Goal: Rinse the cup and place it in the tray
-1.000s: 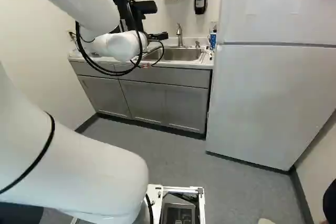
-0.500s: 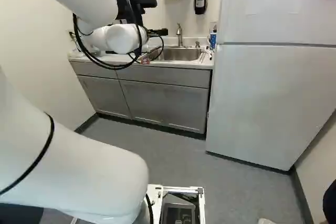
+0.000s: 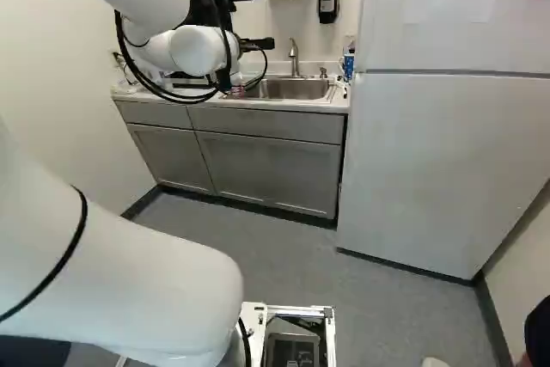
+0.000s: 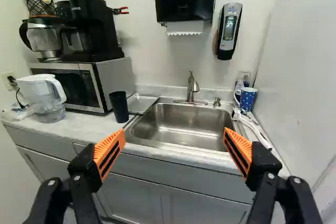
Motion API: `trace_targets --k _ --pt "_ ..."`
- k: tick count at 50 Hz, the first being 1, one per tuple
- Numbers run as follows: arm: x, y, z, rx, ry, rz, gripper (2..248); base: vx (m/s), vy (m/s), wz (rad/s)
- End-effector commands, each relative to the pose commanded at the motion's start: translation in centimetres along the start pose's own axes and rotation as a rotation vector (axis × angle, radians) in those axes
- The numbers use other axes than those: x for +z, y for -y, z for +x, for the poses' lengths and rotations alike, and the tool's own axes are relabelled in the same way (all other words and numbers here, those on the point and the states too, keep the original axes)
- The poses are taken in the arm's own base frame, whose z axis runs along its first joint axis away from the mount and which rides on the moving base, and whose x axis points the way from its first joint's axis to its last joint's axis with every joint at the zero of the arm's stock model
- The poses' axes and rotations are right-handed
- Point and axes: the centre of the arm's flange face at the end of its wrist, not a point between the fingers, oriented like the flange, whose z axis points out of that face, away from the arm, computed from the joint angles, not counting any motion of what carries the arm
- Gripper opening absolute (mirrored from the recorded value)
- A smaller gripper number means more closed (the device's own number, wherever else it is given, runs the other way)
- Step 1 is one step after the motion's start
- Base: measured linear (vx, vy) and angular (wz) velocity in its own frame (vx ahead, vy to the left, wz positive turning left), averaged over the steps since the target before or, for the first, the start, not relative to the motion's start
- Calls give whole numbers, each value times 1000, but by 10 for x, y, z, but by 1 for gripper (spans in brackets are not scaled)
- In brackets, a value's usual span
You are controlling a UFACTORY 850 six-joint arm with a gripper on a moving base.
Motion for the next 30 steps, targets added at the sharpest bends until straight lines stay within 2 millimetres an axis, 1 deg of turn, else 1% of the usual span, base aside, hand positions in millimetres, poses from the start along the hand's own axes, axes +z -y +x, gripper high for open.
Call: trace_targets --k 24,30 --pt "0 0 0 0 0 0 247 0 0 0" --pt "0 0 0 0 0 0 247 38 21 -6"
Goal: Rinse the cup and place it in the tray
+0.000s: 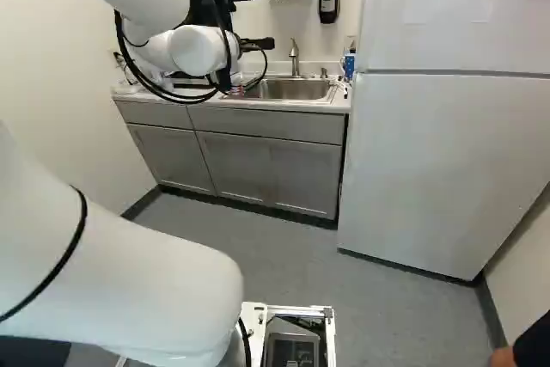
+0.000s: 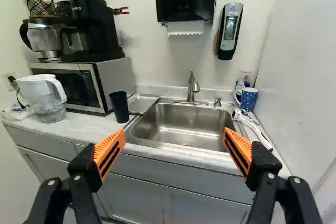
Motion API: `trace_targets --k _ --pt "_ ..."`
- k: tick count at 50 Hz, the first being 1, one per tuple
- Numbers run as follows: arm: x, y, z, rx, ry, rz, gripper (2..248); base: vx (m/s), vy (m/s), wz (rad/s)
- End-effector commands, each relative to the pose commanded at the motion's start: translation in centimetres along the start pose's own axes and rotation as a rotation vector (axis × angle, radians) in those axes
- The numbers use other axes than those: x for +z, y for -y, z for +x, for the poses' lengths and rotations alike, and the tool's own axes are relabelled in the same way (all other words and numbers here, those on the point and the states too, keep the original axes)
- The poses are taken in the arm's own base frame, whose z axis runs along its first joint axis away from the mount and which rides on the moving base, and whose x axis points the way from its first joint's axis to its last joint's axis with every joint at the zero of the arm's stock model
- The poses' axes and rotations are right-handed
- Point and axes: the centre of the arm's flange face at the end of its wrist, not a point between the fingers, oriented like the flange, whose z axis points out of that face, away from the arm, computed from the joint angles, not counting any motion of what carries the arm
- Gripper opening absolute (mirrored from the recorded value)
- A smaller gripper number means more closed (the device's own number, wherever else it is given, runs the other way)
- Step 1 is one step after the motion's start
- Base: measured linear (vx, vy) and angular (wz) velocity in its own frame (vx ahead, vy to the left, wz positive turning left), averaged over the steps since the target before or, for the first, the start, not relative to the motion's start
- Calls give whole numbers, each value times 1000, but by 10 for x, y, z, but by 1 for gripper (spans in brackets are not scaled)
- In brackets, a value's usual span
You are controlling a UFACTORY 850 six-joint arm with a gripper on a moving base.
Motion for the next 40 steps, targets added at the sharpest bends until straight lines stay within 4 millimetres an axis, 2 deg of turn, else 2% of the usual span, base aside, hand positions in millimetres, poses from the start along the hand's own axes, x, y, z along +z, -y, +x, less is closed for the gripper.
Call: trace_targets --k 40 --pt "0 0 0 0 0 0 247 97 3 -8"
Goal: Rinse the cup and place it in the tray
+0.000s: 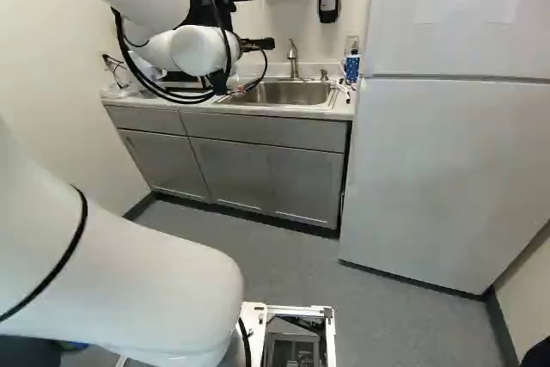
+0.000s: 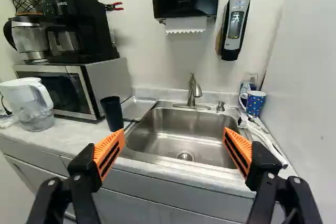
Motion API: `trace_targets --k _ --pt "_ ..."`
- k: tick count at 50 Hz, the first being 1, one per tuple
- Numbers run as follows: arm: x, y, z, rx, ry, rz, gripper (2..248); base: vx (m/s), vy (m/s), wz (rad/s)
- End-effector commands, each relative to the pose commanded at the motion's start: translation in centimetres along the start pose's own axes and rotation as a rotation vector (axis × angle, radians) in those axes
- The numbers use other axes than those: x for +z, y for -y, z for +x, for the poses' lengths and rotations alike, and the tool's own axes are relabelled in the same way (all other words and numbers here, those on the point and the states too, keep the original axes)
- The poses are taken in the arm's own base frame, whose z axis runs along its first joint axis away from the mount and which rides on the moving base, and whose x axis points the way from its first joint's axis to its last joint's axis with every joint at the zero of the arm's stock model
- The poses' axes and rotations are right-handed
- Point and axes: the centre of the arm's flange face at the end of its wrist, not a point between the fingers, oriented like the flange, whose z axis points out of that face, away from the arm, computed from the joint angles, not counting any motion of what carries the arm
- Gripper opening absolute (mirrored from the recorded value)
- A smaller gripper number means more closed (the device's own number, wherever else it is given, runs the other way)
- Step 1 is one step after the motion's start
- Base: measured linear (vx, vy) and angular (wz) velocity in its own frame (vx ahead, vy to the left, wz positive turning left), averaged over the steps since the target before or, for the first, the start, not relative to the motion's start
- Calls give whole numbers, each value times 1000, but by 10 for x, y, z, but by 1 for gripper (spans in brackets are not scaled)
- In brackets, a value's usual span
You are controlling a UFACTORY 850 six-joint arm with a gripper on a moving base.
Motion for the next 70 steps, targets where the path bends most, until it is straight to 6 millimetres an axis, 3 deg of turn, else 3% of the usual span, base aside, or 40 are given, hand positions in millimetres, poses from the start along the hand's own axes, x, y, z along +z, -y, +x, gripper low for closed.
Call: trace_targets --k 51,70 --pt "0 0 0 0 0 0 247 149 -27 -7" --pt "0 0 0 0 0 0 247 157 -2 152"
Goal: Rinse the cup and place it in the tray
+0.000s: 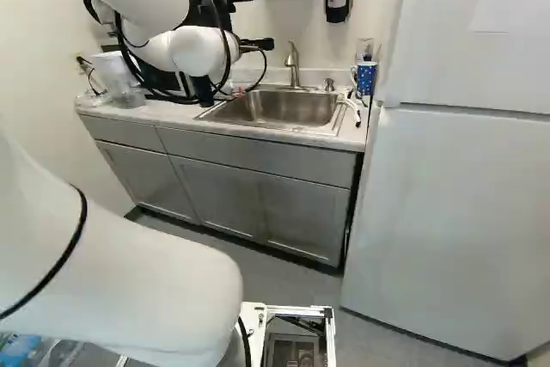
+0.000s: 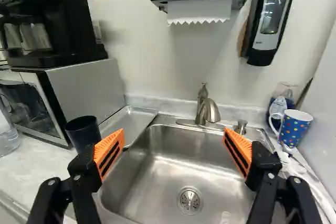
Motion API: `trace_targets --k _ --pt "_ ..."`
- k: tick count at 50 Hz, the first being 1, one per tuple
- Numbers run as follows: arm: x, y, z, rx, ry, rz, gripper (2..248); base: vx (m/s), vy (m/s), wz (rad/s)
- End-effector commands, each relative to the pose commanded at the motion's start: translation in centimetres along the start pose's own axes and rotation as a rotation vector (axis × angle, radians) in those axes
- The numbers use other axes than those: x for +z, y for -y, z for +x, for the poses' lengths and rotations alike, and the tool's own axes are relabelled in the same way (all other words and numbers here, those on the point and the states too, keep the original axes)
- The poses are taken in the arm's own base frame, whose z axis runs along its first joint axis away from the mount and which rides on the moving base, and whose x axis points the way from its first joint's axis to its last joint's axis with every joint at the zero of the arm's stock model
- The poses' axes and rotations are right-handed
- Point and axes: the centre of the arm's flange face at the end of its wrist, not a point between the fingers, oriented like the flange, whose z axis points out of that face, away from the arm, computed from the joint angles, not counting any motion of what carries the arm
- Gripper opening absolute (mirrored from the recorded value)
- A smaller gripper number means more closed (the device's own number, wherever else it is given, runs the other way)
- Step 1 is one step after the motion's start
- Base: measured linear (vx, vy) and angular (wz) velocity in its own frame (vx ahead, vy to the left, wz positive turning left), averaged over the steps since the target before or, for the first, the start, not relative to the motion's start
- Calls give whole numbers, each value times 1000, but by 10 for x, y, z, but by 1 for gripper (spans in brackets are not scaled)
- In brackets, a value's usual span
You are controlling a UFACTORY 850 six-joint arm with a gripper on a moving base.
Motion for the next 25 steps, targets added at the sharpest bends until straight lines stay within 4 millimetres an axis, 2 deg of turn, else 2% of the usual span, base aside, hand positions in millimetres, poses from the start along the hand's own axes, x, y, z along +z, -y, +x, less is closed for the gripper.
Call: trace_targets --k 20,25 --pt "0 0 0 0 0 0 247 146 -2 170" --pt "0 0 0 0 0 0 247 132 -18 44"
